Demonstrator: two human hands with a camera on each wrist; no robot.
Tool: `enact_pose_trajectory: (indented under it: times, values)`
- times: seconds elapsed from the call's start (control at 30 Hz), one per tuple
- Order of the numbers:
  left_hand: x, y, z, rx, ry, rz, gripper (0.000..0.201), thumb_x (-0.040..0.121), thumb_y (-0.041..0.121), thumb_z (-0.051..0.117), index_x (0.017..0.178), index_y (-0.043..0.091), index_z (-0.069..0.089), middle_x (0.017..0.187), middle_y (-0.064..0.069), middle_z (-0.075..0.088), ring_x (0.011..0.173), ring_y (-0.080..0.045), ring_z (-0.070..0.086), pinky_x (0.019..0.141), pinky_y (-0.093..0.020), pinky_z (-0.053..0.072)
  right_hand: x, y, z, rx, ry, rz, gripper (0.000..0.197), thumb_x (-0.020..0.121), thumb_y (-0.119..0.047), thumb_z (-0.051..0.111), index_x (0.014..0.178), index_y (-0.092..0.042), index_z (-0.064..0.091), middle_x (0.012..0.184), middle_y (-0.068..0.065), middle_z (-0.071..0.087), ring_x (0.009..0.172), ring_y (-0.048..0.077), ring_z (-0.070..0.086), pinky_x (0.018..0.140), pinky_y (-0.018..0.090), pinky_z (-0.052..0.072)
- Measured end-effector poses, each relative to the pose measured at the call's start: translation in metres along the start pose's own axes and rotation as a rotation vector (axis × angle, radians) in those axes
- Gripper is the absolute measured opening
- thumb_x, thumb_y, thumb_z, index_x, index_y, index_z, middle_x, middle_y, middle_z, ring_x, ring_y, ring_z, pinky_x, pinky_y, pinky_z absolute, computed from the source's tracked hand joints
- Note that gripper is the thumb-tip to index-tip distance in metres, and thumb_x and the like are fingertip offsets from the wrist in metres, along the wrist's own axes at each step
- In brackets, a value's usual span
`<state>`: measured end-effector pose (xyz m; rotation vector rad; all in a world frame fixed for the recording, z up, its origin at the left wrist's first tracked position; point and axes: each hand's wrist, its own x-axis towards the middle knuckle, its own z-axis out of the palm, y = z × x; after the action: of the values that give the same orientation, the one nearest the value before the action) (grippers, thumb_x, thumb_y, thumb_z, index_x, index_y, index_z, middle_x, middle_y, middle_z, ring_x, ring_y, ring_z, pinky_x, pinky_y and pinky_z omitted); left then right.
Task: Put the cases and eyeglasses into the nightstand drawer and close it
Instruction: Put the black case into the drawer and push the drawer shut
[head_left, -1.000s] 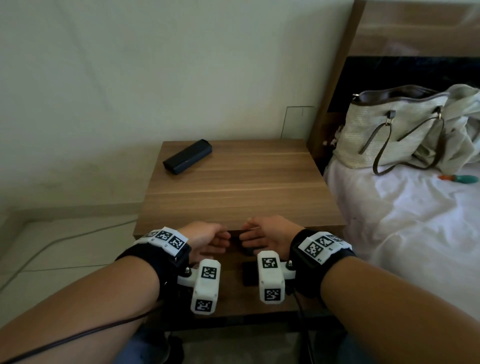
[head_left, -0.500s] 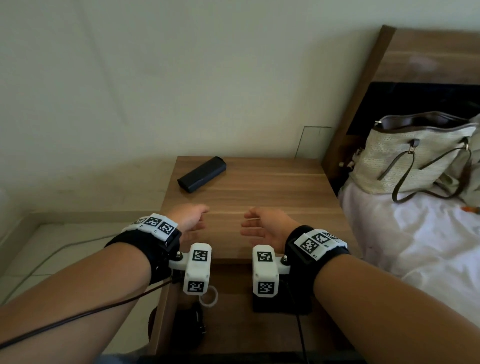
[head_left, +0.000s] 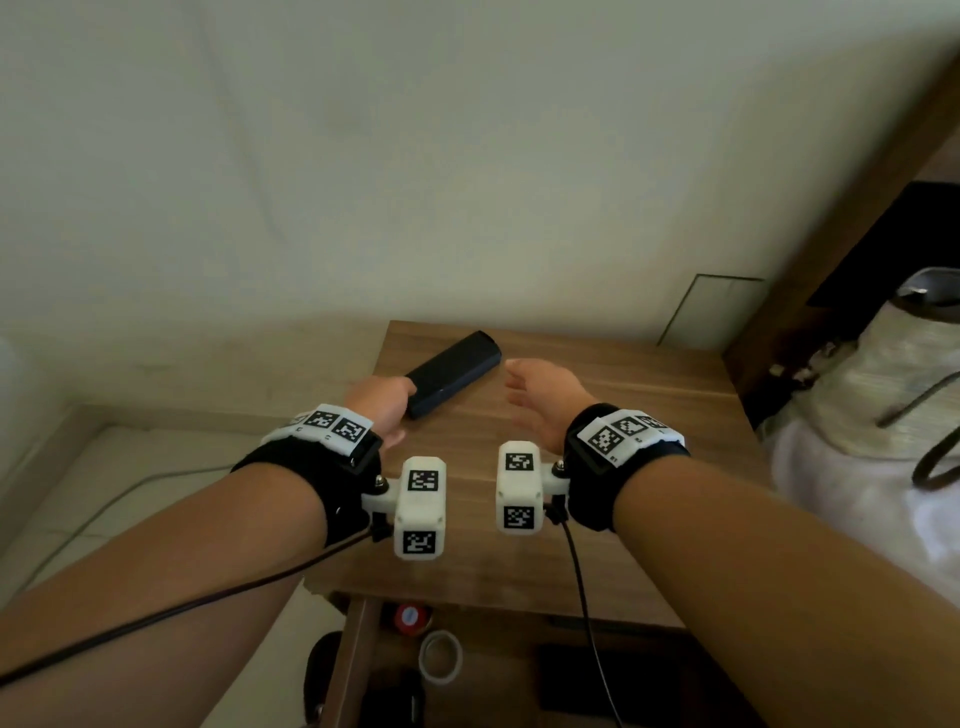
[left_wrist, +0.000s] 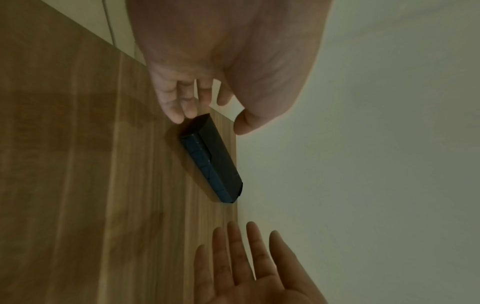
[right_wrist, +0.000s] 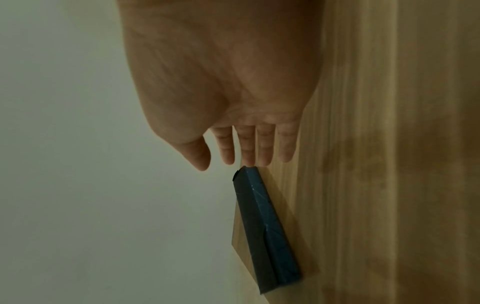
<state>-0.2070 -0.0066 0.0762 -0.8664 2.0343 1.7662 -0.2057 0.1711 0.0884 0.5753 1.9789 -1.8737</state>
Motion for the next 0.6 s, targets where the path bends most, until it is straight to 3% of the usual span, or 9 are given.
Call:
enact_pose_trajectory:
  times: [0.23, 0.37, 0.43, 0.53, 0.6]
  values:
    - [0.037, 0.003, 0.004, -0.036, 0.038, 0.014, 0.044, 0.09, 0.02, 0.053, 0.129, -0.002, 0.054, 0.075, -0.002, 0.048, 0.063, -0.016, 0.047, 0.08, -0.036, 0.046, 0.068, -0.015, 0.009, -0.169, 0.101, -0.1, 0.042, 0.097, -0.017, 0.05, 0.136, -0.004, 0.048, 0.143, 0.017, 0.048, 0.133, 0.033, 0.045, 0.107, 0.038, 0.038]
    - [0.054, -0.002, 0.005, -0.076, 0.076, -0.003, 0.043, 0.089, 0.019, 0.056, 0.126, -0.002, 0.056, 0.099, -0.011, 0.052, 0.087, -0.025, 0.051, 0.087, -0.041, 0.051, 0.093, -0.011, 0.018, -0.185, 0.118, -0.101, 0.044, 0.096, -0.02, 0.05, 0.137, -0.006, 0.047, 0.142, 0.016, 0.05, 0.131, 0.032, 0.047, 0.107, 0.039, 0.04]
    - [0.057, -0.006, 0.009, -0.096, 0.093, -0.031, 0.04, 0.09, 0.02, 0.056, 0.124, -0.002, 0.057, 0.097, -0.01, 0.053, 0.086, -0.024, 0.052, 0.089, -0.041, 0.051, 0.101, -0.007, 0.021, -0.207, 0.108, -0.095, 0.044, 0.096, -0.018, 0.049, 0.138, -0.005, 0.046, 0.143, 0.017, 0.048, 0.132, 0.034, 0.046, 0.11, 0.043, 0.039]
    - [0.059, -0.008, 0.014, -0.153, 0.126, -0.065, 0.035, 0.09, 0.021, 0.057, 0.118, 0.002, 0.061, 0.082, -0.007, 0.054, 0.071, -0.02, 0.051, 0.085, -0.035, 0.05, 0.107, -0.005, 0.027, -0.29, 0.11, -0.091, 0.047, 0.096, -0.017, 0.048, 0.142, -0.008, 0.042, 0.145, 0.015, 0.047, 0.132, 0.032, 0.046, 0.108, 0.039, 0.039]
    - [0.058, -0.008, 0.017, -0.16, 0.117, -0.079, 0.033, 0.091, 0.019, 0.055, 0.12, 0.003, 0.059, 0.085, -0.007, 0.052, 0.078, -0.022, 0.05, 0.087, -0.035, 0.049, 0.108, -0.004, 0.029, -0.332, 0.127, -0.077, 0.05, 0.097, -0.019, 0.048, 0.145, -0.011, 0.04, 0.146, 0.011, 0.045, 0.132, 0.029, 0.045, 0.106, 0.035, 0.038]
